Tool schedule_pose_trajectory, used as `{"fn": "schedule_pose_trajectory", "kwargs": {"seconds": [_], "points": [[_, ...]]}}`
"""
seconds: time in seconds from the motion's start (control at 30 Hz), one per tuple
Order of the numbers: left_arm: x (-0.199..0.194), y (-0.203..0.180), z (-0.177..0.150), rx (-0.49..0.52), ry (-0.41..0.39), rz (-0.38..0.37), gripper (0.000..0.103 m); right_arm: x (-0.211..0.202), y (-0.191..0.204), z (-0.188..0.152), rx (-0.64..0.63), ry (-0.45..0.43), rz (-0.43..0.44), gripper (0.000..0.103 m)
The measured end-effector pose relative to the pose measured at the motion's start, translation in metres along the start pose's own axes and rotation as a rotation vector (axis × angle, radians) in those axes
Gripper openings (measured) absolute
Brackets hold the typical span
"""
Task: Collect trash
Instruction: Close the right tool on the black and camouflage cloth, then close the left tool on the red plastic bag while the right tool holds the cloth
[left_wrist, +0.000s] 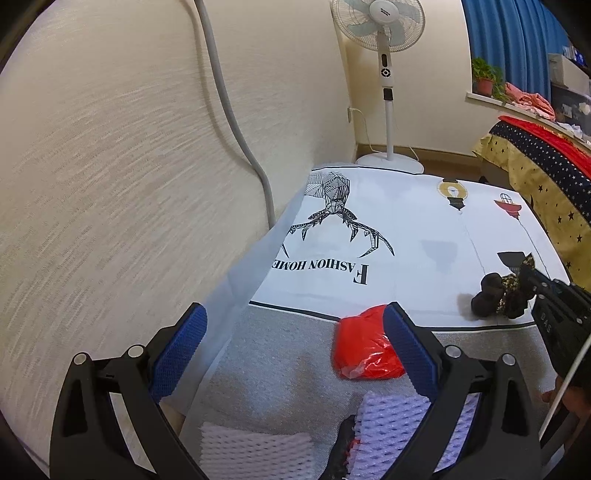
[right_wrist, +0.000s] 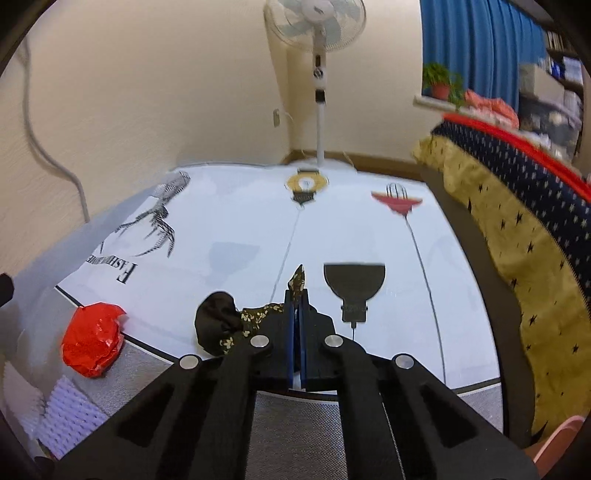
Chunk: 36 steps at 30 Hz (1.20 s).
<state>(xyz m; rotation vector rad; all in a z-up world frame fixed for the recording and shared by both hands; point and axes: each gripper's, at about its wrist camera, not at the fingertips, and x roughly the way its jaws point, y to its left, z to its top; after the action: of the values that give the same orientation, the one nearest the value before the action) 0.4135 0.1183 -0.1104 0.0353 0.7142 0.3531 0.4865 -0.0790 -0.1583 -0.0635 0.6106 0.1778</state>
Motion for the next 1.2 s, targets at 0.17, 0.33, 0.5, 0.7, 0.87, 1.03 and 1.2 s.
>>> {"fn": "schedule_pose_trajectory", "kwargs": {"seconds": [0.17,0.33,0.5,0.7,0.87,1.03,1.2], "points": [[0.0,0.003,0.001,-0.01,-0.011,-0.008,0.093,-0.032,-0.006,0.016,0.029,-0.059,-0.017,0.002],[-0.003,0.006,0.001,-0.043,-0.033,-0.038,0.093,-0.073,-0.018,0.025,-0.014,-0.081,-0.067,0.002],[0.0,0.0,-0.007,-0.049,-0.079,-0.11,0.093,-0.132,-0.04,0.024,0.012,-0.082,-0.072,0.002],[0.02,-0.014,-0.02,-0.013,-0.088,-0.241,0.093,-0.204,-0.064,0.006,0.033,-0.052,-0.102,0.002],[0.041,-0.022,-0.027,-0.001,-0.056,-0.276,0.093,-0.24,-0.087,-0.009,0.085,-0.048,-0.116,0.002],[0.065,-0.024,-0.028,-0.008,0.021,-0.277,0.093,-0.243,-0.094,-0.013,0.094,-0.048,-0.12,0.002],[0.079,-0.026,-0.028,-0.008,0.079,-0.3,0.089,-0.24,-0.099,-0.014,0.096,-0.045,-0.124,0.002]]}}
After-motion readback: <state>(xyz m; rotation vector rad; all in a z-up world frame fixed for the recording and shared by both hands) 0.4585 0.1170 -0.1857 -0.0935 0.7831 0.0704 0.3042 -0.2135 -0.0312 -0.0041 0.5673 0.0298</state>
